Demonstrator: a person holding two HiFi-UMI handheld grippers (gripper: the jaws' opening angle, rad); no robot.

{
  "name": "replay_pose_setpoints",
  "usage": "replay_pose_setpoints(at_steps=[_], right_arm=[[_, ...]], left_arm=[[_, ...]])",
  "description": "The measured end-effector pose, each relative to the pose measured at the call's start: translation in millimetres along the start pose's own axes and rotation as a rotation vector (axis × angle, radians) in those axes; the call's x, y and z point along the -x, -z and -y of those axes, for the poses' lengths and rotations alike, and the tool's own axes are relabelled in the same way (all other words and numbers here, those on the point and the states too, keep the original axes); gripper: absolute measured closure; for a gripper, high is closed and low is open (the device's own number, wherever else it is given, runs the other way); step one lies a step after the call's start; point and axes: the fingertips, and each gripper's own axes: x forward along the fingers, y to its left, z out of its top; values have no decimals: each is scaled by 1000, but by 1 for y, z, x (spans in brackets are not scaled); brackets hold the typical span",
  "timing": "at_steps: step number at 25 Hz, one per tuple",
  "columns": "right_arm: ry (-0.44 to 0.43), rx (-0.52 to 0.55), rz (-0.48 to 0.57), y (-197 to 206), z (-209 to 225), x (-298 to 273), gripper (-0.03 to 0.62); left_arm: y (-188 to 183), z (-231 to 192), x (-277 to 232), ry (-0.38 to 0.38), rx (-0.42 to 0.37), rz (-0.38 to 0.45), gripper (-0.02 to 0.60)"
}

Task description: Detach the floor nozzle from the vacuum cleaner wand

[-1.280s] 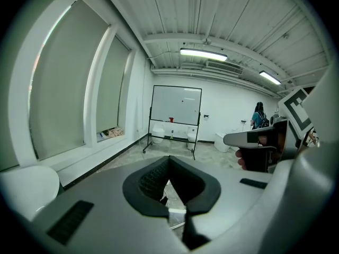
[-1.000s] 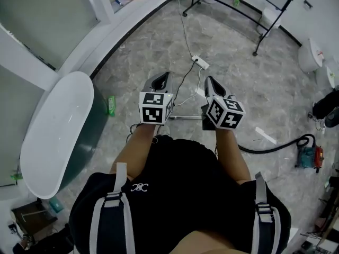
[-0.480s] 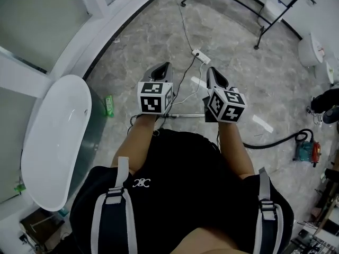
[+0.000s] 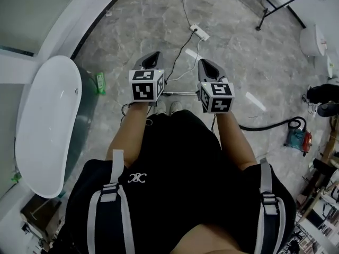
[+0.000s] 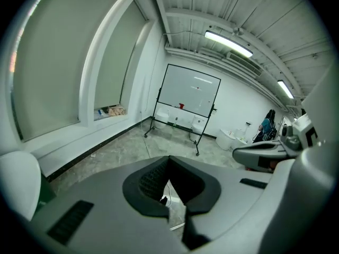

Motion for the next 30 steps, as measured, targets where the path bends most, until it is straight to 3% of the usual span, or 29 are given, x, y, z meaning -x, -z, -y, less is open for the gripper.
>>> replay_pose_setpoints(at_steps=[3,6,8,13,21,26,30], right_arm=[[-101,28,-124,45,-7,-28,582],[-182,69,-248,90,-7,-57,580],[-218,132,-323,130,-7,-78,581],[-303,241,-509,267,8,-135,580],[-438,444,-605,484,27,-229,580],[-404,511,-697,619,33,-284,579],[-433,567,-758,702,29,-320,482]], left_arm=[[15,-8,-11,9,23,-53,580],[32,-12,-31,94,139,-96,580],[56,-22,-46,111,178,-139,580],[145,-35,-100,103,105,-293,580],[299,-35,-180,165,59,-457,580],[383,-52,-208,176,14,-506,580],[436,-74,-230,175,-7,-529,580]])
